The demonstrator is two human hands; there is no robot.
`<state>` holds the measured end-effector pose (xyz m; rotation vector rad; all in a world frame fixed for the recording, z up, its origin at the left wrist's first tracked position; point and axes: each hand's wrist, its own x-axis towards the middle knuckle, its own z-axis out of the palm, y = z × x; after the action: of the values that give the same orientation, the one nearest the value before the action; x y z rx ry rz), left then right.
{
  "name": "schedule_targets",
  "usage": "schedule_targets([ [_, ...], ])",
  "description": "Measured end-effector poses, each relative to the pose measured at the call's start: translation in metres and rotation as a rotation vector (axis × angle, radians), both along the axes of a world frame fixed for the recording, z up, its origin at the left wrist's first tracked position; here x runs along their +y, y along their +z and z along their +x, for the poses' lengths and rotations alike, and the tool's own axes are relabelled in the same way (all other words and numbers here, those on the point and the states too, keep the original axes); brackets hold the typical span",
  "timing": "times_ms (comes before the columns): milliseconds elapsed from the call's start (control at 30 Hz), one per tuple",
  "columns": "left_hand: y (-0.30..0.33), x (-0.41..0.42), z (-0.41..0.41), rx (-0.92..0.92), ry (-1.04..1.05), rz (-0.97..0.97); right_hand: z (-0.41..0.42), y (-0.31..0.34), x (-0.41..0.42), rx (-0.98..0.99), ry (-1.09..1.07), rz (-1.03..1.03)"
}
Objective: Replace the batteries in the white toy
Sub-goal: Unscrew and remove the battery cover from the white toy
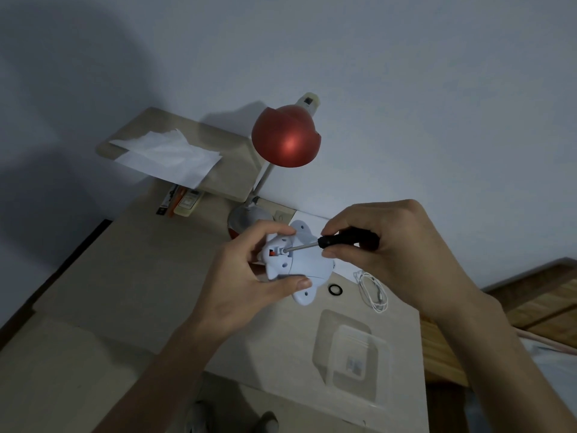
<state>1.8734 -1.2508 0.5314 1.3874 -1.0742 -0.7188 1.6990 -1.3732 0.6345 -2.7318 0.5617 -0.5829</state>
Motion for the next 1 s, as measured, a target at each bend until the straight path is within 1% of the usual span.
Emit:
schedule_targets([
  [167,-0.005,0.0,0.0,0.078,-0.005,-0.017,-0.005,-0.009,-0.001,-0.121,-0.052,0.081],
  [367,-0.014,0.006,-0.001,0.094,-0.012,-0.032,-0.015,-0.043,0.0,-0.374,-0.191,0.392],
  [467,-0.025,0.009,0.002,0.081,-0.007,-0.035,-0.016,-0.077,-0.001,-0.45,-0.253,0.559],
  [567,-0.04,0.01,0.007,0.002,0.011,-0.021,-0.015,-0.115,-0.002,-0.514,-0.321,0.703],
  [833,-0.112,0.001,0.016,-0.039,0.001,0.028,0.001,-0.228,-0.004,-0.606,-0.452,0.877],
  [1000,-0.161,-0.011,0.017,-0.043,-0.018,0.066,0.003,-0.301,0.001,-0.655,-0.592,0.938],
])
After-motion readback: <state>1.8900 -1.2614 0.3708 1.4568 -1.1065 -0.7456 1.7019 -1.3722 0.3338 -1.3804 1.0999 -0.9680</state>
